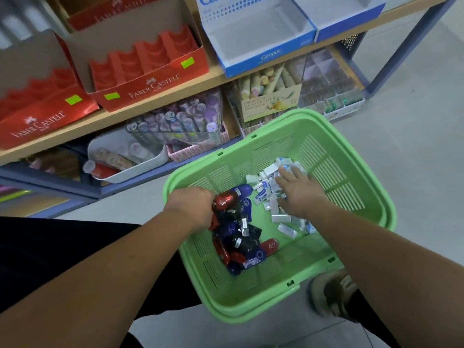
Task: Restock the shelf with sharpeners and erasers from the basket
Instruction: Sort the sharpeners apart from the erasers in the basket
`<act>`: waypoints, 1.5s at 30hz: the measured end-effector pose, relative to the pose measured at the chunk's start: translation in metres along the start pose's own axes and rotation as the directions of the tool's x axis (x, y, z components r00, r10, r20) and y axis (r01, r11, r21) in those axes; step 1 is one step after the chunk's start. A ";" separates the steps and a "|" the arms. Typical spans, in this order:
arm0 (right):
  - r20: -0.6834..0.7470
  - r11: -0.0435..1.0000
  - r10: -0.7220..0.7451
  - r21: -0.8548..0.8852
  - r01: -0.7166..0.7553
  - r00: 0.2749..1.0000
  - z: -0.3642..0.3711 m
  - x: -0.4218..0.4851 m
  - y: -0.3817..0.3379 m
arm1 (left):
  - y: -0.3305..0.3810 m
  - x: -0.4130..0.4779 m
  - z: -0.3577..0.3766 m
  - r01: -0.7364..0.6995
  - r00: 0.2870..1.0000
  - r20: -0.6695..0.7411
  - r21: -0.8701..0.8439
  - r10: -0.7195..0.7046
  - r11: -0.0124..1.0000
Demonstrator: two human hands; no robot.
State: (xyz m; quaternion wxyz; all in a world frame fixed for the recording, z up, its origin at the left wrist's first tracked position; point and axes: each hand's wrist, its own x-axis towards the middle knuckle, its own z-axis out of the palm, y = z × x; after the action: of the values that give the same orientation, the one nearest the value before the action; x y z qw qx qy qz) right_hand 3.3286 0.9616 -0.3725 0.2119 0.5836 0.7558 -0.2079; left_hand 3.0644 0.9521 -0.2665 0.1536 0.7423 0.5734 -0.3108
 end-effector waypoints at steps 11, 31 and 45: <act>-0.186 0.948 -0.296 -0.182 0.263 0.937 -0.002 0.050 -0.071 | 0.008 0.014 0.010 -0.003 0.990 0.131 -0.350 0.052 0.937; -0.172 0.873 -0.276 -0.456 0.172 0.946 -0.008 0.013 -0.018 | 0.023 0.045 0.029 -0.041 0.999 -0.009 -0.372 0.040 0.927; -0.023 0.818 -0.351 -0.495 0.294 0.936 0.010 0.041 -0.031 | 0.023 0.056 0.047 -0.018 1.000 -0.019 -0.387 0.011 0.922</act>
State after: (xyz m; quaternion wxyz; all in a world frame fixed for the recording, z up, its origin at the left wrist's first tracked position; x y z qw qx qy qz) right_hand 3.2901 0.9816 -0.4018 0.2695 0.3862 0.8821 -0.0117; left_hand 3.0810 0.9603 -0.3409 0.2948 0.7042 0.6191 -0.1840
